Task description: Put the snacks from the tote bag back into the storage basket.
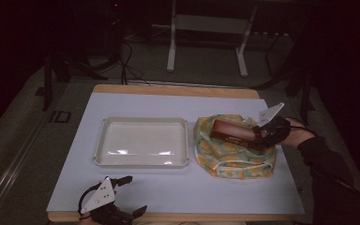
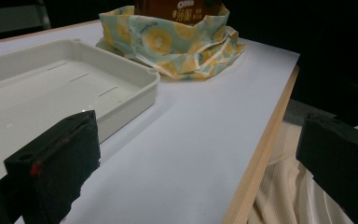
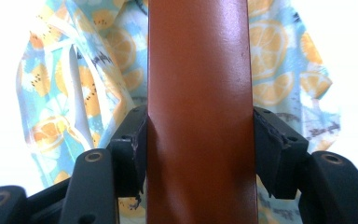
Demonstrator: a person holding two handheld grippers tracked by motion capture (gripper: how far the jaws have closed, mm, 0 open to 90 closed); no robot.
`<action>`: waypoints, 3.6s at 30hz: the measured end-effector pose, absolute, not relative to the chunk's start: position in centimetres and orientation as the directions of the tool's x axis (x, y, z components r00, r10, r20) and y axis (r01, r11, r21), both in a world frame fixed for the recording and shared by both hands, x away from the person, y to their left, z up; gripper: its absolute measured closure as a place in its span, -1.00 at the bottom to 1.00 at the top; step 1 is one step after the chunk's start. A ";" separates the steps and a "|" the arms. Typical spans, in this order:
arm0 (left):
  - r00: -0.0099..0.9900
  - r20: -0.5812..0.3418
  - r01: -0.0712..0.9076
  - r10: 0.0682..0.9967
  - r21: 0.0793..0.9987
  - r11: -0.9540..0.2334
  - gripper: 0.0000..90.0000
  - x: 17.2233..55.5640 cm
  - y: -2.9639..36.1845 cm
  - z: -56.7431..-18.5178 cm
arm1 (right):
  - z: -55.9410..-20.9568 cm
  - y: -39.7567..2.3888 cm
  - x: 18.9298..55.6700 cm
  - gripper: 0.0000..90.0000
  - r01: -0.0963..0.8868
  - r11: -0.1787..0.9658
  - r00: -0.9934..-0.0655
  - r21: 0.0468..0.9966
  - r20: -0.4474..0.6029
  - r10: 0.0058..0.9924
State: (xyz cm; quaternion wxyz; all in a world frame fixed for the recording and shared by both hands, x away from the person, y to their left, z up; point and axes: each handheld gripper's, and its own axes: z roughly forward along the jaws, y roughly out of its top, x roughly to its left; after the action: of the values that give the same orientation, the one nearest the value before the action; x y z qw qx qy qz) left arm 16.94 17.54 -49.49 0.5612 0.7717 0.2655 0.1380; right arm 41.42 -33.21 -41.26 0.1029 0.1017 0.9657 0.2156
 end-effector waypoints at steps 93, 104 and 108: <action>0.846 -0.056 0.230 0.530 0.935 -0.269 -1.00 16.7 17.3 -49.6 | -35.4 -12.1 40.4 -0.04 -0.192 0.856 -0.973 0.481 -0.209 -0.101; 0.848 -0.056 0.226 0.526 0.937 -0.264 -1.00 16.6 17.4 -49.6 | -37.4 -9.1 40.2 -0.04 -0.201 0.836 -0.973 0.510 -0.200 -0.113; 0.849 -0.055 0.225 0.525 0.937 -0.266 -1.00 16.6 17.4 -49.6 | -38.2 -8.6 40.2 -0.04 -0.204 0.834 -0.974 0.513 -0.192 -0.120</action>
State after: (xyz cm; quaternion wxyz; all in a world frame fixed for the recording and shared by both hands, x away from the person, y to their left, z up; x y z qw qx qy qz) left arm 16.61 17.37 -49.58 0.5568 0.7840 0.2392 0.1346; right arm 40.15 -8.55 -38.19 0.0762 -0.0847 0.9545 0.2757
